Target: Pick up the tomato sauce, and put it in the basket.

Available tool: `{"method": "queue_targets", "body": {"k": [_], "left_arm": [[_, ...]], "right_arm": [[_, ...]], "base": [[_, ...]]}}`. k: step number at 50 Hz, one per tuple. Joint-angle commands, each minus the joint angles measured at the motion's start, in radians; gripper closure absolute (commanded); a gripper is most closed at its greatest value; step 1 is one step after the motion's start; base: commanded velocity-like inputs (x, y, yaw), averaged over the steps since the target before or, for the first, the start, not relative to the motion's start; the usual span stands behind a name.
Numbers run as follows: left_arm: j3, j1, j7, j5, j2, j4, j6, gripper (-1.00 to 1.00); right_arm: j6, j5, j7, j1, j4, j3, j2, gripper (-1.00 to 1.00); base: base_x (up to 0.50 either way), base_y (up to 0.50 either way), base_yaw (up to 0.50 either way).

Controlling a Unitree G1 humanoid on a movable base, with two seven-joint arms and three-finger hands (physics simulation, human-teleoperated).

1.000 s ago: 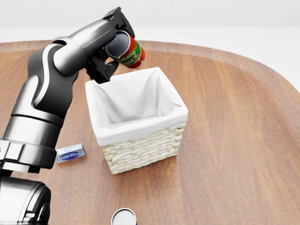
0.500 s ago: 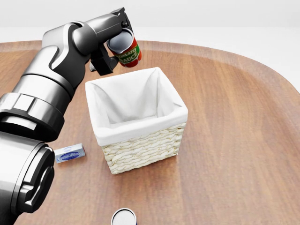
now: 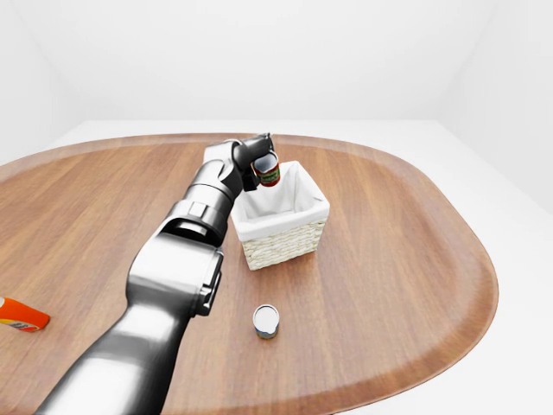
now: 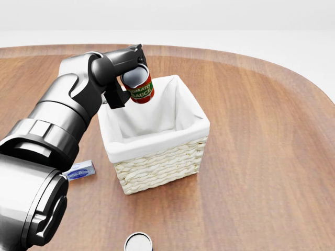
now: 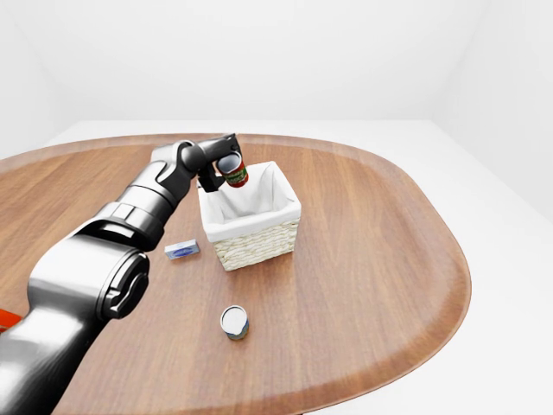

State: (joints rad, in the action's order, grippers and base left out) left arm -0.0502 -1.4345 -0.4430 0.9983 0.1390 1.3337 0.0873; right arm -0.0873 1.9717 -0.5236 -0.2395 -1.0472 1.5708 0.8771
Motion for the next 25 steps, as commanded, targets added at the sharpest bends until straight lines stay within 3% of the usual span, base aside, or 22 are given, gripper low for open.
{"method": "queue_targets", "body": {"k": [1, 24, 25], "left_arm": [[0.010, 0.036, 0.018, 0.004, -0.014, 0.000, 0.000, 1.00], [0.022, 0.040, 0.034, -0.008, -0.018, 0.002, 0.000, 1.00], [0.022, 0.036, 0.032, -0.009, -0.018, 0.001, 0.000, -0.83]], "right_arm": [[0.000, 0.000, 0.000, -0.009, 0.000, 0.000, -0.008, -1.00], [0.000, 0.000, 0.000, -0.005, 0.000, 0.000, 0.002, -1.00], [0.000, 0.000, 0.000, 0.003, 0.000, 0.000, 0.005, -1.00]], "base": [[0.00, 0.00, 0.00], [0.00, 0.00, 0.00], [0.00, 0.00, 0.00]]}}
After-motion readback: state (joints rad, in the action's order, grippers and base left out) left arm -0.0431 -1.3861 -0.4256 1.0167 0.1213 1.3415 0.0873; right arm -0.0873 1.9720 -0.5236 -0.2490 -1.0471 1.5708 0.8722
